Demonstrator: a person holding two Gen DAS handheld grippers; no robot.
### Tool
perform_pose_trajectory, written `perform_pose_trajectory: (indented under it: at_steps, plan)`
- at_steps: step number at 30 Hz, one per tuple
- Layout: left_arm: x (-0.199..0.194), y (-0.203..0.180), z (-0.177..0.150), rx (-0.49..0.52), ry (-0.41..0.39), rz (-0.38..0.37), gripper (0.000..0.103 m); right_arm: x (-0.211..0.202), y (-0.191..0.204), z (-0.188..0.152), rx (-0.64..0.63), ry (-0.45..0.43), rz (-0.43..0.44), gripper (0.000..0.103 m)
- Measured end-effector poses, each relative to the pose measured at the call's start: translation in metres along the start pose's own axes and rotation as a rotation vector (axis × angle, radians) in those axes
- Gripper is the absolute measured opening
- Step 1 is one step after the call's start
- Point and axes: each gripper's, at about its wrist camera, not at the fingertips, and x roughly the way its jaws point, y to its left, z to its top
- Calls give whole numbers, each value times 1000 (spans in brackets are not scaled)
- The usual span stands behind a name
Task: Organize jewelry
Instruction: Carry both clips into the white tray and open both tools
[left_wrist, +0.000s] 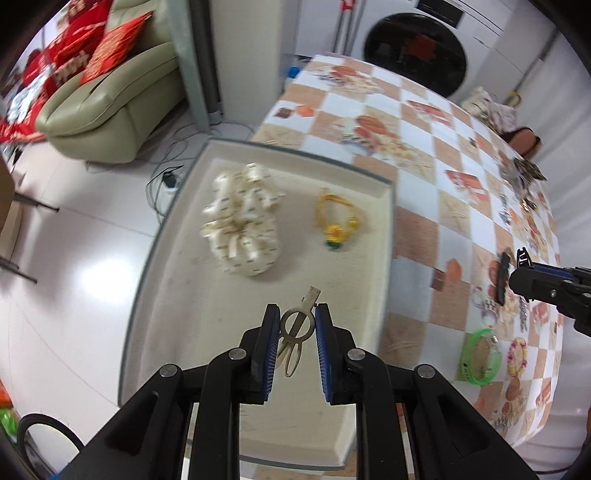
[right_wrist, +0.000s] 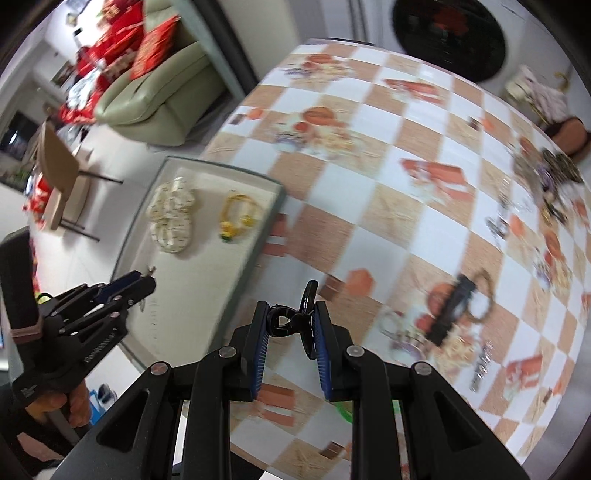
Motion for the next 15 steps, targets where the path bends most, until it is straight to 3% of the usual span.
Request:
perform_pose_trajectory:
  at_steps: [15]
  plan:
    - [26,65,1,-111,9,72,24,66,78,59,-80,62,80,25]
